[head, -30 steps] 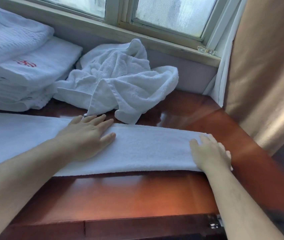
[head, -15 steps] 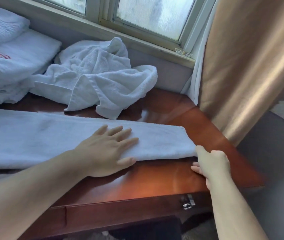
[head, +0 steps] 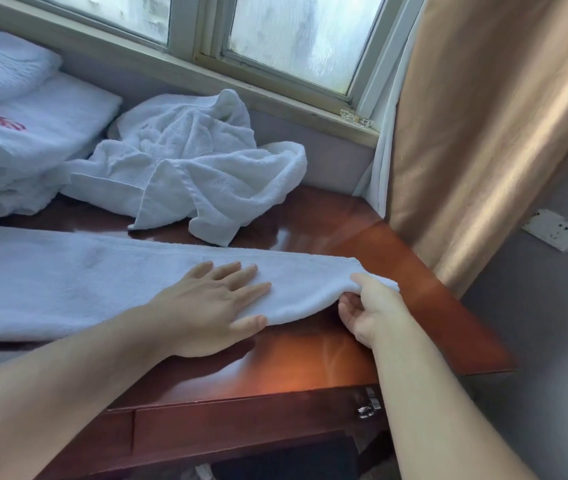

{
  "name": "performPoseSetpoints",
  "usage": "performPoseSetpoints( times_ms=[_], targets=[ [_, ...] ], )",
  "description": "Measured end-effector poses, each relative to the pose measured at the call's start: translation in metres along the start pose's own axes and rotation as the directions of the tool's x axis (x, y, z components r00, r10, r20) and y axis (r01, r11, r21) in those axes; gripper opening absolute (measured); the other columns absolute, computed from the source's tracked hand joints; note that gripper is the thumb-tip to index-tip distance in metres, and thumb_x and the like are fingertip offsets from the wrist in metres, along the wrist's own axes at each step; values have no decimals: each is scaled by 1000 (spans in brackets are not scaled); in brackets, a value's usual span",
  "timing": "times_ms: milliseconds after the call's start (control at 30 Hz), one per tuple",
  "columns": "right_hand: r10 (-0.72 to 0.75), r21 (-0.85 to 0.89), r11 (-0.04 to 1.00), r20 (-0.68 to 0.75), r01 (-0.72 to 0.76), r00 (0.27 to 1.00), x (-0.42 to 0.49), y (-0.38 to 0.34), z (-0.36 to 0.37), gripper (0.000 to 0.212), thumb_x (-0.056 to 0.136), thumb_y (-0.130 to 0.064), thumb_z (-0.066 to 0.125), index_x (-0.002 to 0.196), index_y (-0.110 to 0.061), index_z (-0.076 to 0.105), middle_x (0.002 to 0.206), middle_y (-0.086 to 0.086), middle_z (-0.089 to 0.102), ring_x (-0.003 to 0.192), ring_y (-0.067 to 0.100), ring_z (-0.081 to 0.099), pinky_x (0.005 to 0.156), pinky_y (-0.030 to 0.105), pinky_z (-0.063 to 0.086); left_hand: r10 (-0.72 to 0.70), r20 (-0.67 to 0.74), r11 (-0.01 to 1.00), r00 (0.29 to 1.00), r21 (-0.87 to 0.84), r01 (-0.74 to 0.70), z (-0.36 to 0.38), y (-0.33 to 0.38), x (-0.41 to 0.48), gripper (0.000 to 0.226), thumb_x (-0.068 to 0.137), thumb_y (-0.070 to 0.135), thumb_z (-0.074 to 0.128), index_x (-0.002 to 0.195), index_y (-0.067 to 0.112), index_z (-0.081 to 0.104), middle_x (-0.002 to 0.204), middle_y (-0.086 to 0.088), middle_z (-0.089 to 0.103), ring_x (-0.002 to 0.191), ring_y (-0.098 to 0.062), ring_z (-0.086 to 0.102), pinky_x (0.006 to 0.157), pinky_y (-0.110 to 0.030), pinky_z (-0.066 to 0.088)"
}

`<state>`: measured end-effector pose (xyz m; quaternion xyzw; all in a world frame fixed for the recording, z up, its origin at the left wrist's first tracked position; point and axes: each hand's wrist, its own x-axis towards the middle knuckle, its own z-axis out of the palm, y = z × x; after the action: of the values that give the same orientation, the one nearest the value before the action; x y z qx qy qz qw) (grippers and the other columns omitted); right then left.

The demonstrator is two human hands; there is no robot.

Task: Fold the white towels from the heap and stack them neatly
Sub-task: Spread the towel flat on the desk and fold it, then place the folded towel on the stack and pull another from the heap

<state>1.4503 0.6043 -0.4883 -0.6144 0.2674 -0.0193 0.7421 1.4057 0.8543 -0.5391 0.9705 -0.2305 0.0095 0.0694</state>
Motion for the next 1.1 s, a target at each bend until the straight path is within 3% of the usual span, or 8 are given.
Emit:
performPoseSetpoints(
  times_ms=[200,333,533,600,700,833,933,1100],
  targets=[
    [-247,84,962,-130,259,960,-5,-10,10,9,86,-12,57,84,-19,62,85,6,74,74,25,75,61,38,60,14,19,995,1000,-101,-12,-1,9,14,69,92,69,3,155,43,15,168,6,5,153,-13,-4,119,-41,-5],
    [-291,189,929,-153,317,944,-22,-24,14,7,91,-16,60,84,-16,62,75,5,75,63,22,75,53,32,57,-44,17,921,999,-387,47,-14,23,36,52,105,54,19,140,30,50,153,1,41,147,-18,26,118,-37,11],
    [-507,45,862,93,506,857,-57,-12,55,15,95,-20,55,85,-25,65,88,-6,75,87,14,73,80,34,59,-337,130,90,932,-981,170,-50,-29,14,55,105,53,31,117,17,71,121,-8,71,107,-20,67,88,-34,52],
    [-663,-227,672,239,705,709,-80,-4,81,19,96,-25,56,78,-27,61,73,-15,68,74,0,62,68,13,48,-338,258,-137,905,-965,224,-67,-58,-5,71,101,63,27,120,8,67,115,-18,72,98,-28,72,72,-34,57],
    [-691,-405,197,589,893,419,-119,28,121,15,98,-31,55,85,-24,58,66,-11,56,61,14,44,59,28,30,-283,329,-288,901,-925,247,-90,-103,-38,93,90,80,29,128,2,60,123,-23,67,111,-37,68,76,-37,59],
    [-494,-307,-168,849,937,189,-161,81,166,16,96,-20,46,106,-24,57,75,5,64,72,33,61,60,37,42,-398,341,-135,852,-940,313,-104,-144,-93,64,94,52,60,130,0,56,129,-23,63,106,-32,68,87,-40,55],
    [-443,-237,-183,886,954,135,-178,98,186,18,89,-20,50,103,-27,59,75,0,63,73,32,60,58,34,34,-608,313,138,730,-863,486,-103,-164,-123,31,97,20,62,115,-6,65,103,-22,65,81,-29,60,67,-33,52],
    [-363,-231,-237,922,944,135,-185,100,210,11,90,-28,54,100,-26,59,94,-7,61,94,20,57,69,33,41,-690,234,156,684,-875,458,-118,-194,-155,23,95,26,68,112,11,72,104,-9,77,95,-25,74,77,-36,61]
  ],
)
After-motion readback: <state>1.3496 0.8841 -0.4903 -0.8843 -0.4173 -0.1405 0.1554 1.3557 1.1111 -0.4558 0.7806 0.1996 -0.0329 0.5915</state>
